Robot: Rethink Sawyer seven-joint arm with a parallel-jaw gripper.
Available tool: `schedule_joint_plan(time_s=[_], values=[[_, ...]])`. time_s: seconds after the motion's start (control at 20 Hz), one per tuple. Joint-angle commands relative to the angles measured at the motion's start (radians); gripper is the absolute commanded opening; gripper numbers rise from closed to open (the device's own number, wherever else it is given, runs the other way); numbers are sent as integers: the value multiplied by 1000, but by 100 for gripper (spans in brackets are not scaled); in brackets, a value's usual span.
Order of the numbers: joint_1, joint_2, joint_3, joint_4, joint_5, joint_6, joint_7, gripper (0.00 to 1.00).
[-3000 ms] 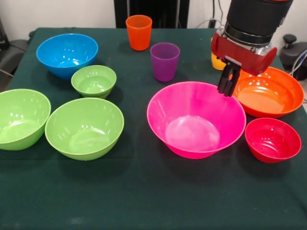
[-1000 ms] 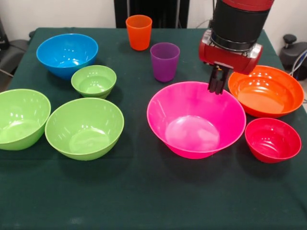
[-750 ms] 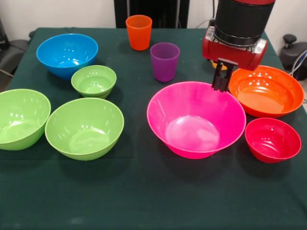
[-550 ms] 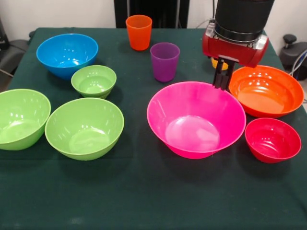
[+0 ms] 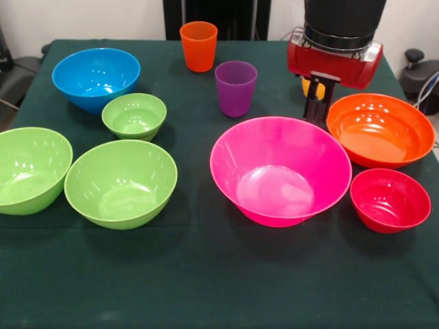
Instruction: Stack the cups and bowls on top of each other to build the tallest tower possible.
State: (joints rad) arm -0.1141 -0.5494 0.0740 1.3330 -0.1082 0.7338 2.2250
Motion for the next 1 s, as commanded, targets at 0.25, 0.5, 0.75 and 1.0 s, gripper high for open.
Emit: schedule_joint_plan(time_s=[0.25,0.5,0.75,1.0], values=[[-46,22,109,89,-95,-54,-172,0],[-55,25,111,77,-103,-50,-178,0],[-72,24,102,65,-96,-43,-163,0],[-109,-3,113,110,-93,-58,-177,0]])
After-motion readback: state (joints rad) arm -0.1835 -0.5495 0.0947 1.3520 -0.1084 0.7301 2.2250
